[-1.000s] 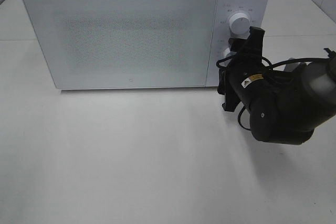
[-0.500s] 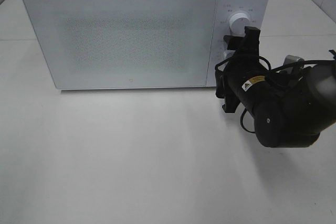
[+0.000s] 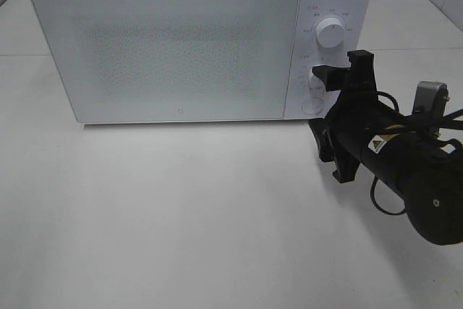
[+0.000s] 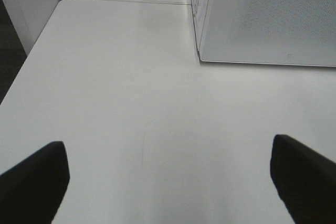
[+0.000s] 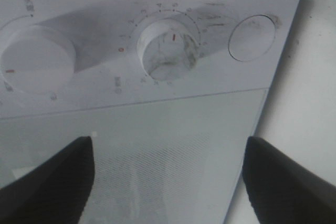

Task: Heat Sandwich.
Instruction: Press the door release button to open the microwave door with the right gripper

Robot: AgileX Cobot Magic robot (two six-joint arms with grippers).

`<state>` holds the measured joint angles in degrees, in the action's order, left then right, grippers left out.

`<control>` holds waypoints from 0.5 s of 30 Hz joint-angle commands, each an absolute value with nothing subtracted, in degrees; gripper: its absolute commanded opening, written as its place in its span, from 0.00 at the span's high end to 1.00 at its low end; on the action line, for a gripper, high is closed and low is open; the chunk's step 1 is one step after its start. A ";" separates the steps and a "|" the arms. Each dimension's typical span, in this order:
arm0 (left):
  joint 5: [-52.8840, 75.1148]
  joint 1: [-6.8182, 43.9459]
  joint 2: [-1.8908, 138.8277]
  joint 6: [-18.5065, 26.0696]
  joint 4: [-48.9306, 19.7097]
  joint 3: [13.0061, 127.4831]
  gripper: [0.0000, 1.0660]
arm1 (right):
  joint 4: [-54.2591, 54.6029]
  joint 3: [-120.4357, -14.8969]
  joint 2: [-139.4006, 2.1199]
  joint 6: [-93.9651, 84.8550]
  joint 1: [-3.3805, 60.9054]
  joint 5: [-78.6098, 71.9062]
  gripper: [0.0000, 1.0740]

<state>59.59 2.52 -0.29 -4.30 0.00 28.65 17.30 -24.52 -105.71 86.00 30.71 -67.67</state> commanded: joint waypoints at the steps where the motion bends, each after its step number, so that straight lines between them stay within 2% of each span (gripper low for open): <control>1: 59.36 2.41 -1.78 -4.24 -0.74 28.48 0.08 | 14.15 -23.03 -101.99 82.39 30.60 -61.65 0.29; 10: 59.36 2.41 -1.78 -4.24 -0.74 28.48 0.08 | 13.18 -23.03 -91.50 67.49 30.60 -40.85 0.29; 15: 59.36 2.41 -1.78 -4.24 -0.74 28.48 0.08 | 14.44 -25.50 -86.63 50.48 30.42 -29.11 0.29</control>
<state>59.59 2.52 -0.29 -4.30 0.00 28.65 14.55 -25.10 -87.38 54.09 30.42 -30.25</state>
